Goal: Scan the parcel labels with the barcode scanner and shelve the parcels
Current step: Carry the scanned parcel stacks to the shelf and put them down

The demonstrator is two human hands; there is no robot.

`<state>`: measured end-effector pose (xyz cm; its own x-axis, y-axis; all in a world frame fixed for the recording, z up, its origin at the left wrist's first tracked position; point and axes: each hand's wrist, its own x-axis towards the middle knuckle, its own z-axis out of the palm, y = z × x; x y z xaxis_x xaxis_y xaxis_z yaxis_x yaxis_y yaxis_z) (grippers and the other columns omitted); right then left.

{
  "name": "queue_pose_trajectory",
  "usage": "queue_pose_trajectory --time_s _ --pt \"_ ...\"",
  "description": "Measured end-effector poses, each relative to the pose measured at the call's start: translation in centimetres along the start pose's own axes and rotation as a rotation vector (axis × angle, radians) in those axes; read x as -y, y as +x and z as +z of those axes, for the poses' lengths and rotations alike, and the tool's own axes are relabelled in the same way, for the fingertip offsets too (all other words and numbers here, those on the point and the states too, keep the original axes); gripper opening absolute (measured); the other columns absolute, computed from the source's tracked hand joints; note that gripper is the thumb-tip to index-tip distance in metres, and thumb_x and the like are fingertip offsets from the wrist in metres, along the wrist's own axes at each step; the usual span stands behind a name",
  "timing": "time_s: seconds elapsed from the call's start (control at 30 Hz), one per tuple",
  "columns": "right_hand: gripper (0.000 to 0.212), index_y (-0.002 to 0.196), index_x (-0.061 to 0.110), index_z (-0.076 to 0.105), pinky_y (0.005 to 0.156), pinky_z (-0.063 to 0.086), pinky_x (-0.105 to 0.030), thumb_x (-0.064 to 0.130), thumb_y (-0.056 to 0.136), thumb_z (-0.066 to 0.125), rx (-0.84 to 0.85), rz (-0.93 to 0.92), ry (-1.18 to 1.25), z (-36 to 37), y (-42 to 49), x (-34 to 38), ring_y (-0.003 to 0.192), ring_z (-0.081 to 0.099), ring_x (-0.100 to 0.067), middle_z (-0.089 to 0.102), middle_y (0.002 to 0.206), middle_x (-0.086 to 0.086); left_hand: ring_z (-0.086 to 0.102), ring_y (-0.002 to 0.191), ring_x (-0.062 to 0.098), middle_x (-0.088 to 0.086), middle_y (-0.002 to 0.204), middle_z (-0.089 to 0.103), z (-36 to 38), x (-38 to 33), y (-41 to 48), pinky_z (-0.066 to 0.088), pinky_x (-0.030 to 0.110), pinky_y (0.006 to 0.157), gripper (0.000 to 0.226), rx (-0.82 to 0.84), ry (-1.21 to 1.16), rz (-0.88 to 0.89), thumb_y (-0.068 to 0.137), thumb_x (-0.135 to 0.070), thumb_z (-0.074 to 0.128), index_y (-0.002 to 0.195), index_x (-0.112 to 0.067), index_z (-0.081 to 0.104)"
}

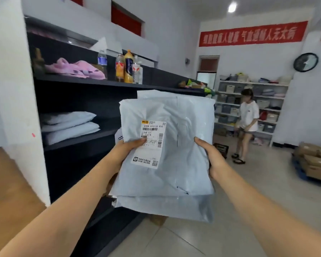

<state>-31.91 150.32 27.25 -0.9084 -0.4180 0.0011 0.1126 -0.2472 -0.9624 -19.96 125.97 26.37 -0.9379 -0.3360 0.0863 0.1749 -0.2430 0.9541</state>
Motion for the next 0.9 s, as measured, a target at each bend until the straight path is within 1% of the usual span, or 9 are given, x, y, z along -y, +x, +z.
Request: queue_pose_trajectory --time_s 0.1,0.17,0.33,0.5,0.57,0.63,0.73,0.8,0.9 --pt "0.06 0.114 0.014 0.069 0.085 0.054 -0.04 0.038 0.061 0.085 0.117 0.041 -0.015 1.0 6.8 -0.1 0.101 0.069 -0.03 0.074 0.109 -0.011 0.074 0.083 0.026 0.013 0.096 0.075 -0.8 0.0 2.9 0.06 0.034 0.067 0.031 -0.15 0.0 0.012 0.077 -0.016 0.073 0.106 -0.004 0.068" --pt "0.07 0.114 0.015 0.069 0.082 0.054 -0.039 0.042 0.052 0.088 0.173 0.076 -0.03 2.3 10.9 -0.8 0.1 0.069 -0.03 0.073 0.109 -0.011 0.073 0.087 0.028 0.015 0.1 0.074 -2.0 0.0 4.8 0.059 0.036 0.073 0.038 -0.24 0.013 0.004 0.076 -0.018 0.075 0.109 -0.003 0.067" --pt "0.069 0.119 0.015 0.067 0.082 0.052 -0.037 0.047 0.06 0.084 0.274 0.15 -0.05 6.4 21.0 -4.5 0.102 0.067 -0.027 0.072 0.11 -0.009 0.07 0.092 0.032 0.018 0.109 0.071 -6.5 0.3 10.9 0.057 0.036 0.07 0.057 -0.371 0.015 -0.043 0.065 -0.023 0.082 0.116 -0.003 0.066" --pt "0.089 0.117 0.014 0.068 0.083 0.052 -0.035 0.054 0.041 0.089 0.359 0.162 -0.062 11.4 32.4 -6.9 0.1 0.068 -0.027 0.073 0.108 -0.009 0.07 0.09 0.031 0.017 0.107 0.072 -11.8 0.6 19.6 0.057 0.034 0.07 0.054 -0.446 0.006 -0.058 0.068 -0.025 0.078 0.117 -0.005 0.065" --pt "0.078 0.118 0.014 0.067 0.081 0.051 -0.035 0.052 0.052 0.085 0.381 0.145 -0.058 13.9 37.0 -6.2 0.101 0.067 -0.028 0.072 0.108 -0.011 0.073 0.072 0.025 0.014 0.093 0.075 -13.5 -0.7 23.5 0.057 0.029 0.059 0.038 -0.479 0.023 -0.064 0.078 -0.023 0.071 0.112 -0.005 0.067" --pt "0.052 0.114 0.014 0.067 0.081 0.05 -0.035 0.043 0.073 0.076 0.425 0.139 -0.02 16.4 41.1 -5.5 0.1 0.066 -0.029 0.072 0.107 -0.013 0.07 0.054 0.019 0.009 0.072 0.075 -15.3 -2.7 27.3 0.053 0.022 0.045 0.023 -0.522 0.062 -0.077 0.086 -0.023 0.064 0.102 -0.008 0.067" --pt "0.046 0.11 0.012 0.071 0.09 0.05 -0.038 0.037 0.072 0.073 0.467 0.148 0.029 19.2 47.3 -5.4 0.101 0.066 -0.032 0.073 0.104 -0.014 0.067 0.045 0.015 0.005 0.059 0.072 -18.1 -5.8 33.2 0.048 0.018 0.038 0.022 -0.591 0.133 -0.1 0.09 -0.027 0.06 0.1 -0.008 0.065" --pt "0.05 0.106 0.009 0.073 0.095 0.049 -0.04 0.034 0.062 0.074 0.494 0.173 0.014 21.0 51.2 -5.8 0.099 0.067 -0.033 0.073 0.103 -0.016 0.068 0.048 0.016 0.005 0.064 0.073 -19.8 -6.7 36.7 0.048 0.017 0.039 0.025 -0.637 0.183 -0.124 0.089 -0.029 0.061 0.1 -0.007 0.066" --pt "0.039 0.097 0.004 0.073 0.083 0.05 -0.037 0.026 0.065 0.069 0.51 0.174 -0.035 24.0 56.8 -6.4 0.082 0.067 -0.032 0.073 0.084 -0.015 0.068 0.069 0.018 0.006 0.091 0.073 -23.0 -7.9 41.5 0.05 0.021 0.051 0.043 -0.768 0.278 -0.124 0.079 -0.042 0.069 0.108 -0.01 0.068"
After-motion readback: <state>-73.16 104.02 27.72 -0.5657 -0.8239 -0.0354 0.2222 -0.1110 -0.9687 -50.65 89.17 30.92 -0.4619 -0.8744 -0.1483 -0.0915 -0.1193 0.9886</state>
